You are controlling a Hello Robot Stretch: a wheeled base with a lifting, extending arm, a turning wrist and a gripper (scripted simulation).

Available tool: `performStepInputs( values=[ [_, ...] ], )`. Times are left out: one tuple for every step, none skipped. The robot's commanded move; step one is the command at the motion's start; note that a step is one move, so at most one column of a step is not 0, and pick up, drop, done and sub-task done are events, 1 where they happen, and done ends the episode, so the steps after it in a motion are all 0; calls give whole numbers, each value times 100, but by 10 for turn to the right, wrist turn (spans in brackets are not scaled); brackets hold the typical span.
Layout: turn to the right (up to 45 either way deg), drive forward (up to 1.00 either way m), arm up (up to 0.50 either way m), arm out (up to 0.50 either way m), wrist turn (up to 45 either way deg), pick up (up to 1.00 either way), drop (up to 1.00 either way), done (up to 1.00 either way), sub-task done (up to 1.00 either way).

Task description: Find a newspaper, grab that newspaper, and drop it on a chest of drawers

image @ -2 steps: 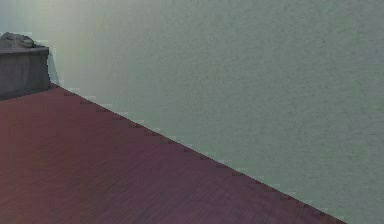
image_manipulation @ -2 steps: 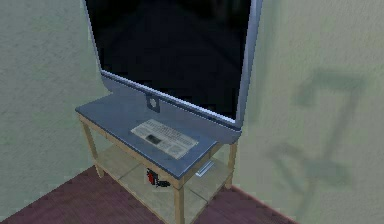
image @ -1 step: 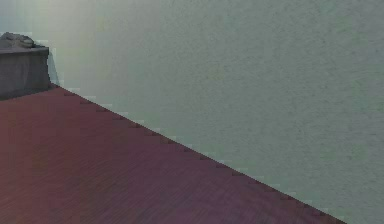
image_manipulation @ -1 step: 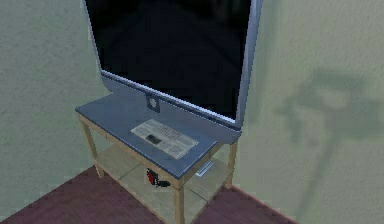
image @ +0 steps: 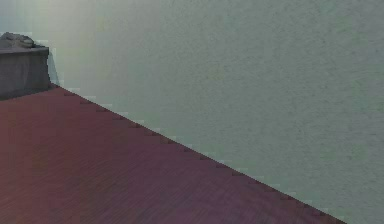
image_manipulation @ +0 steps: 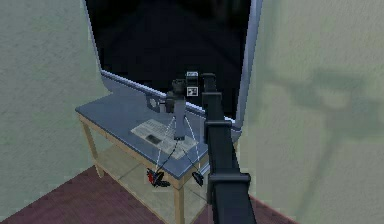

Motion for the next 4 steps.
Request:
performStepInputs(
  values=[
    [0,0,0,0,450,0,0,0,0],
    [0,0,0,0,450,0,0,0,0],
    [0,0,0,0,450,0,0,0,0],
    [0,0,0,0,330,0,0,0,0]
  ],
)
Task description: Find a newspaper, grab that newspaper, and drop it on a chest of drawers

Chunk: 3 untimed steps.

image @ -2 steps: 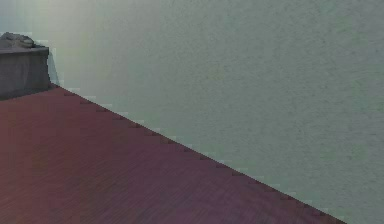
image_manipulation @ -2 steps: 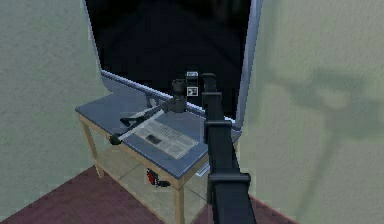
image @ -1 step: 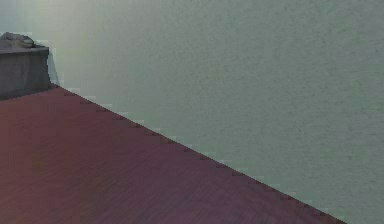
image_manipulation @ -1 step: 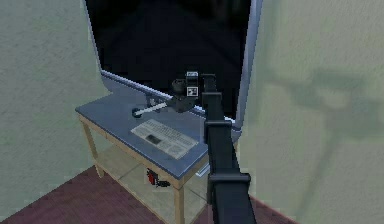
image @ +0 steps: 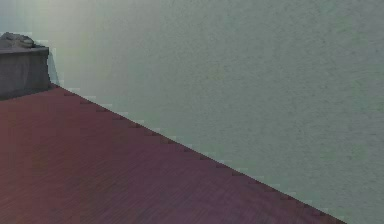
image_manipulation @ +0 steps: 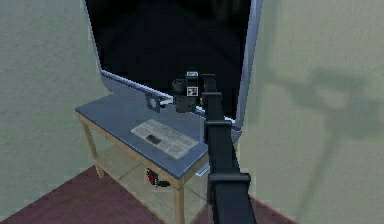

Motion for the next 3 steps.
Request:
performStepInputs(
  values=[
    [0,0,-30,0,0,0,0,0,0],
    [0,0,0,0,0,100,0,0,0],
    [0,0,10,0,0,0,0,0,0]
  ],
)
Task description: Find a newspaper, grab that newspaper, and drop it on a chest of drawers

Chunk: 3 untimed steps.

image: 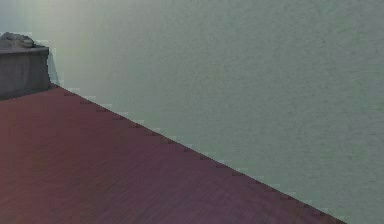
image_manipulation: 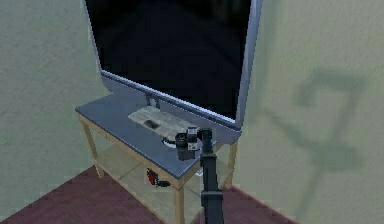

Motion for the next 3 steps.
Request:
performStepInputs(
  values=[
    [0,0,28,0,0,0,0,0,0],
    [0,0,0,0,-450,0,0,0,0],
    [0,0,0,0,-450,0,0,0,0]
  ],
)
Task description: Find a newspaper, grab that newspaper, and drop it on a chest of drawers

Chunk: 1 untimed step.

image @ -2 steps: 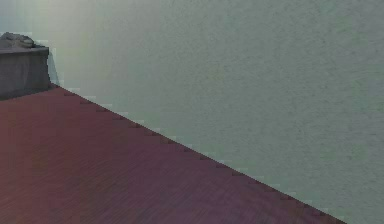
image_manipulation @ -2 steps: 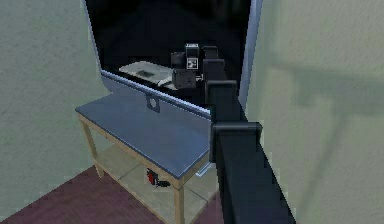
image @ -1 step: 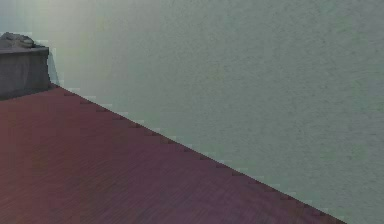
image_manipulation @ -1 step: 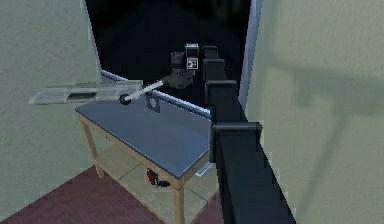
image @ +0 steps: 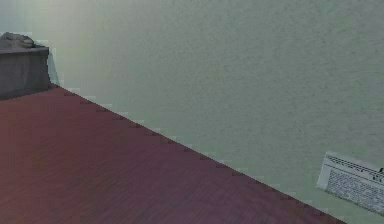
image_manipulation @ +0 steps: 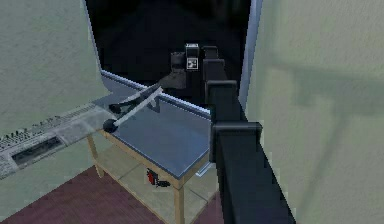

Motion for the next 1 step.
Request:
performStepInputs(
  values=[
    [0,0,0,0,-270,0,0,0,0]
  ],
)
